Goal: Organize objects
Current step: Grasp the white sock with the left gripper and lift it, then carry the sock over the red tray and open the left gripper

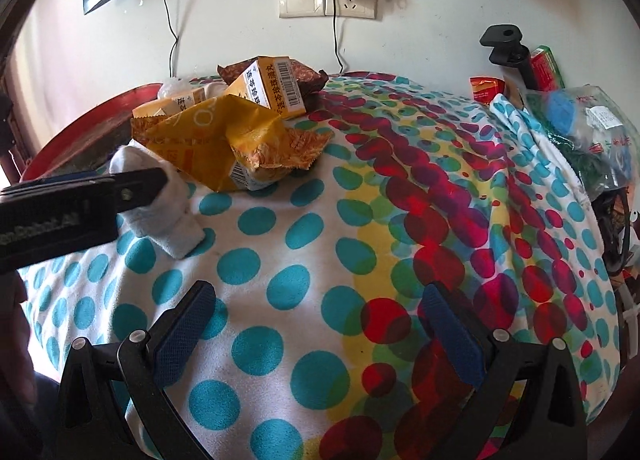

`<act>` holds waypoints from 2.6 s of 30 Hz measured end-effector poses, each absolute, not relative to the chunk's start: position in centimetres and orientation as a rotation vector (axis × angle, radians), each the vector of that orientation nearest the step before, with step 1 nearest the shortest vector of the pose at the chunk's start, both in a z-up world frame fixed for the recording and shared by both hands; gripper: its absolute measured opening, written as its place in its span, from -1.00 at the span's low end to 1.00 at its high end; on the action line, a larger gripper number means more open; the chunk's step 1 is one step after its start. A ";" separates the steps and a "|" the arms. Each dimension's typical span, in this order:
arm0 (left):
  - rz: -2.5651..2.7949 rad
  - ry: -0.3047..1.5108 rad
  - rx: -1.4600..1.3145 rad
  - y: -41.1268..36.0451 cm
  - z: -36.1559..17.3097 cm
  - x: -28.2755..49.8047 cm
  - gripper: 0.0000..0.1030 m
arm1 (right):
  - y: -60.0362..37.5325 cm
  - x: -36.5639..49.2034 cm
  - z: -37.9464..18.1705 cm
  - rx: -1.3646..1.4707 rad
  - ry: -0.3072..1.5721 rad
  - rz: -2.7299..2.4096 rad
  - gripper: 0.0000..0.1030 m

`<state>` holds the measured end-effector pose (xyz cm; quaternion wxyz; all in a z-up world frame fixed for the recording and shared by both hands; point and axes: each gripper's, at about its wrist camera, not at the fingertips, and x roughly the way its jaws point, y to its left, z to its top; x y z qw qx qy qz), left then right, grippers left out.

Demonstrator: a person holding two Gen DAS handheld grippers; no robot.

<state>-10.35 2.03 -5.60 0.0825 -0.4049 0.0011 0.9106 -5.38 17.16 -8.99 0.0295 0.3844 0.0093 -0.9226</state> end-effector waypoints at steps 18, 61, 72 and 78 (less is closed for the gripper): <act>2.693 -0.015 -1.201 2.8 -5.2 -10.1 -0.53 | 16.7 -5.4 -9.0 1.171 0.051 -2.824 1.00; 3.189 -0.164 -1.550 -25.2 -5.5 -20.5 -0.52 | 13.9 -5.5 -8.5 1.128 0.148 -2.696 1.00; 3.216 -0.145 -1.401 -23.1 -3.6 -17.6 0.24 | 12.3 -6.6 -6.7 1.120 0.119 -2.671 1.00; 3.169 -0.209 -1.118 -18.4 -1.0 -9.2 0.25 | 13.2 -9.0 -7.0 1.225 0.007 -2.649 1.00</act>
